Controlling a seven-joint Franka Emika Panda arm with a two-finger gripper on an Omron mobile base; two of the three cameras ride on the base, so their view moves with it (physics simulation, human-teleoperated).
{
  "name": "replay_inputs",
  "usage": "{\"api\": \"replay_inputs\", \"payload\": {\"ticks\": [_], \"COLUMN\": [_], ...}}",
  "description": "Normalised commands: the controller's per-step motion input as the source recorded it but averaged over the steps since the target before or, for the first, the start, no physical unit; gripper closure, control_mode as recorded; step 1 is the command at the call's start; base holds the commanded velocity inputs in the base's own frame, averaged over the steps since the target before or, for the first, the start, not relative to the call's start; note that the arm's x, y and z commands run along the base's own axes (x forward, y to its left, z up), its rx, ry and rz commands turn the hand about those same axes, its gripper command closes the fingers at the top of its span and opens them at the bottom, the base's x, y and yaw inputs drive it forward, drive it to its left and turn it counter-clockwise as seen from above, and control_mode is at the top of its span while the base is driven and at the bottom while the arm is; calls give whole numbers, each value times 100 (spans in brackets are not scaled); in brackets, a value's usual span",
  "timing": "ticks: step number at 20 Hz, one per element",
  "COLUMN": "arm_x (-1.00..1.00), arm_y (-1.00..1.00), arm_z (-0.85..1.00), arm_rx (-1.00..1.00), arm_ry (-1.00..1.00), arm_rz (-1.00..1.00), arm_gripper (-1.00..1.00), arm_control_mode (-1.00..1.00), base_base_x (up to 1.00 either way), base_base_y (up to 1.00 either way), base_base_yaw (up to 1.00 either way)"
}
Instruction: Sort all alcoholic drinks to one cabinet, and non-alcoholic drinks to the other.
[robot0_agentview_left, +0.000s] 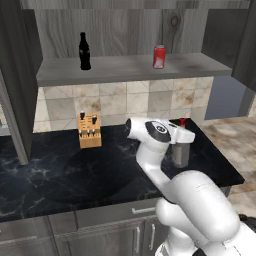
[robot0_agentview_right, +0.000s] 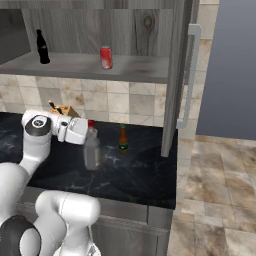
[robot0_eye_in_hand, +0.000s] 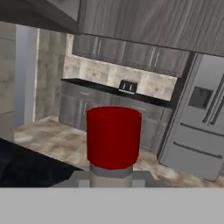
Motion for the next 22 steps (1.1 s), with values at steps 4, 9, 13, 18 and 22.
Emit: {"api": "replay_inputs", "payload": {"ticks": [4, 9, 13, 18, 22], "arm_x": [-42, -50, -39, -13, -4], "arm_y": [0, 10, 20, 32, 31], "arm_z": [71, 51, 47, 51, 52], "arm_rx": [4, 5, 9, 10, 7], "arm_ry": [0, 0, 0, 0, 0], "arm_rz": [27, 28, 29, 23, 19], "arm_gripper": [100, 100, 100, 100, 100], "arm_control_mode": [-100, -100, -100, -100, -100], "base_base_x": [0, 0, 0, 0, 0], "base_base_y": [0, 0, 0, 0, 0], "base_base_yaw": [0, 0, 0, 0, 0]}}
